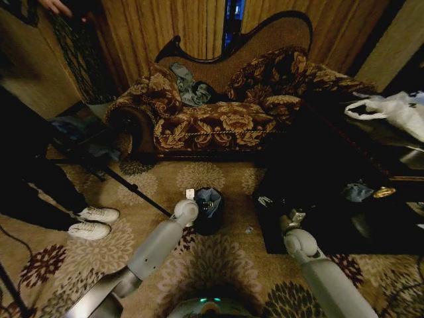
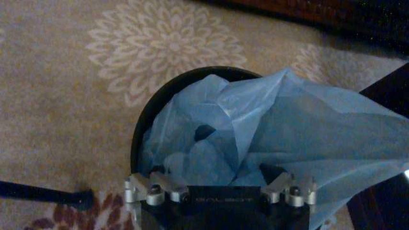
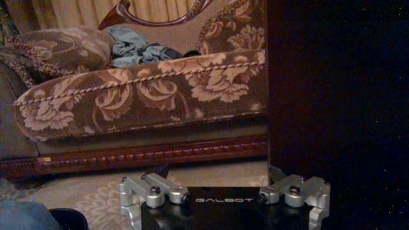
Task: Place a garbage bag over the trash bin.
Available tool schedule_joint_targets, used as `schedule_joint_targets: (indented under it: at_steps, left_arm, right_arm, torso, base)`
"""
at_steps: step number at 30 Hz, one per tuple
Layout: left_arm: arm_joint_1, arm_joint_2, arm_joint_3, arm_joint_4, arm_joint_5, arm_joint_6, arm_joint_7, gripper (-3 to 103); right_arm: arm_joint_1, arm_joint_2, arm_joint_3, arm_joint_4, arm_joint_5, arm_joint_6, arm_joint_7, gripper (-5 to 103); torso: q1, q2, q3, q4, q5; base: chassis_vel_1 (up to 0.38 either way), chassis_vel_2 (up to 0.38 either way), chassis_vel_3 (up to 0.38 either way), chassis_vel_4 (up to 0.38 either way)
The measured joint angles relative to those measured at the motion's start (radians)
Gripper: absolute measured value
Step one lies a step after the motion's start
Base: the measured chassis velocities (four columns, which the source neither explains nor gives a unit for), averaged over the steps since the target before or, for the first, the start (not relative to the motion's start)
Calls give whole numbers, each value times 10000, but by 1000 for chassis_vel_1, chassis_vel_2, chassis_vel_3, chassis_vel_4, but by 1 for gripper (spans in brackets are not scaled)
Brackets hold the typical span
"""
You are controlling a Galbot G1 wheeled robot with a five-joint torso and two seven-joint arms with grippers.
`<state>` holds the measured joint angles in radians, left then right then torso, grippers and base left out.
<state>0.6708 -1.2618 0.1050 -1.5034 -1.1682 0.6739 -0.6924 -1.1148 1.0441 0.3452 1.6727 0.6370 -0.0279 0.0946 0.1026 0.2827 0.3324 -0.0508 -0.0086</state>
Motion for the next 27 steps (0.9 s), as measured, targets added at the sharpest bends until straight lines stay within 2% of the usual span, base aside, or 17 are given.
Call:
schedule_joint_targets:
  at_steps: [2,4,6,7,9,10,11,13,15,16,19,20,23,25,27]
  left_arm:
    - [-5,-20,0,38,21,-20,-1,91]
    - [-19,-48,9,199,72,-66,38,79]
    - [-43,-84,8,306,95,-98,92,79]
    - [-57,-137,-6,439,171,-111,189,71]
    - [-60,-167,-15,517,231,-124,240,71]
    - [-68,-211,-28,621,290,-140,287,67]
    - [-67,-252,-39,718,341,-161,326,58]
    - [-62,-265,-47,746,357,-169,349,58]
    - [-22,-289,-74,812,422,-210,428,51]
    - [-22,-289,-74,812,422,-210,428,51]
    - [-2,-321,-118,901,497,-272,508,39]
    - [-2,-321,-118,901,497,-272,508,39]
    - [41,-340,-162,957,579,-341,608,27]
    - [54,-341,-167,963,587,-354,621,27]
    - [73,-331,-179,965,593,-376,643,19]
  right_arm:
    - [1,1,-3,-17,-11,2,0,100]
    - [8,16,-15,-58,-43,4,0,100]
    - [9,21,-35,-60,-48,11,0,100]
    - [12,31,-53,-60,-52,11,0,100]
    - [21,38,-72,-66,-53,15,0,100]
    - [44,48,-111,-82,-65,35,-1,100]
    - [82,49,-158,-101,-83,55,-9,100]
    - [98,49,-180,-108,-85,57,-12,100]
    - [151,47,-263,-144,-99,63,-17,100]
    - [151,47,-263,-144,-99,63,-17,100]
    - [174,50,-322,-210,-134,82,-29,100]
    - [174,50,-322,-210,-134,82,-29,100]
    - [169,105,-384,-297,-244,147,-38,100]
    - [164,124,-398,-303,-262,159,-39,100]
    - [155,152,-408,-308,-325,180,-38,100]
  torso:
    - [0,0,0,-1,0]
    - [0,0,0,-1,1]
    - [0,1,-1,0,0]
    - [0,0,0,-1,0]
    - [0,0,0,-2,-1]
    - [0,0,0,-1,1]
    - [0,0,0,0,0]
    - [0,0,0,-1,0]
    - [0,0,0,0,0]
    - [0,0,0,0,0]
    - [0,0,0,0,0]
    - [0,0,0,0,0]
    - [0,0,0,-1,0]
    - [0,0,0,-1,0]
    - [0,1,0,-1,0]
  base:
    - [0,0,0,0]
    - [0,0,0,0]
    - [0,0,0,0]
    - [0,0,0,0]
    - [0,0,0,0]
    - [0,0,0,0]
    - [0,0,0,0]
    - [0,0,0,0]
    - [0,0,0,0]
    - [0,0,0,0]
    - [0,0,0,0]
    - [0,0,0,0]
    - [0,0,0,0]
    - [0,0,0,0]
    - [0,0,0,0]
